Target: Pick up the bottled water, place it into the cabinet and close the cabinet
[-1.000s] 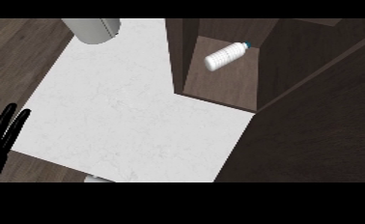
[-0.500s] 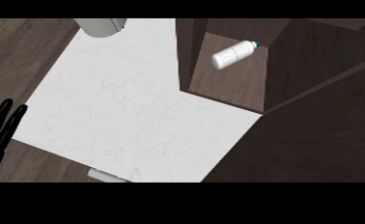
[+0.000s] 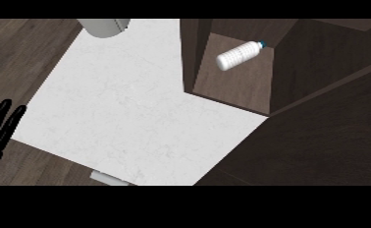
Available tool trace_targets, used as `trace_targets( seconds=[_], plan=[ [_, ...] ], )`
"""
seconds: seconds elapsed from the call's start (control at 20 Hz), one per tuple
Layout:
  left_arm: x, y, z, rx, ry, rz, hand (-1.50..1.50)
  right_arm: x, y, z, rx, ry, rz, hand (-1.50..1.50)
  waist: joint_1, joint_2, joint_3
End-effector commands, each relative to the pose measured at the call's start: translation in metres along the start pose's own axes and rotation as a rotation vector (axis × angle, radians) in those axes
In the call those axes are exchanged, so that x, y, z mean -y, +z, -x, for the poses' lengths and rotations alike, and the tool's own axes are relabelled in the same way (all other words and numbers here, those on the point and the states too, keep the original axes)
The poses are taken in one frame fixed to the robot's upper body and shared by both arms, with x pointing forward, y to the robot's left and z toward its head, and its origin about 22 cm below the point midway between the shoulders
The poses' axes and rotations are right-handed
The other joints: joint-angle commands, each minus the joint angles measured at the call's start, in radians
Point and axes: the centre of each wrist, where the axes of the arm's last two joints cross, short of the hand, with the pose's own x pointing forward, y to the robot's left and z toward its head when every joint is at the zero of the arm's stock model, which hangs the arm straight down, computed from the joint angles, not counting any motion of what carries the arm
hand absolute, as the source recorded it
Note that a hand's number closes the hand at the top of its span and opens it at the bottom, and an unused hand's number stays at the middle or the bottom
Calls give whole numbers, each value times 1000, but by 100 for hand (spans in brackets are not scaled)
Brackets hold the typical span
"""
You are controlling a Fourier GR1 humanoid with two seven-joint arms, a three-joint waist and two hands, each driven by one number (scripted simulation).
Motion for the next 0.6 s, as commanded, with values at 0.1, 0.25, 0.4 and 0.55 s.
trace_targets(
  seconds=[0.1, 0.25, 0.4, 0.55],
  plan=[
    [-1, -1, -1, -4, 7, 8, -150, 18, -21, 11, -103, 55, 67, 150, 10, -4, 0],
    [-3, 0, 1, -11, 6, -3, -150, 30, -32, 20, -157, 61, 92, 150, -2, -7, 4],
    [-6, 1, 4, -10, 3, -21, -150, 41, -47, 28, -186, 48, 115, 150, -12, -9, 4],
    [-9, -2, 1, -3, -5, -13, -150, 54, -64, 37, -217, 27, 130, 150, -7, -9, 6]
  ],
)
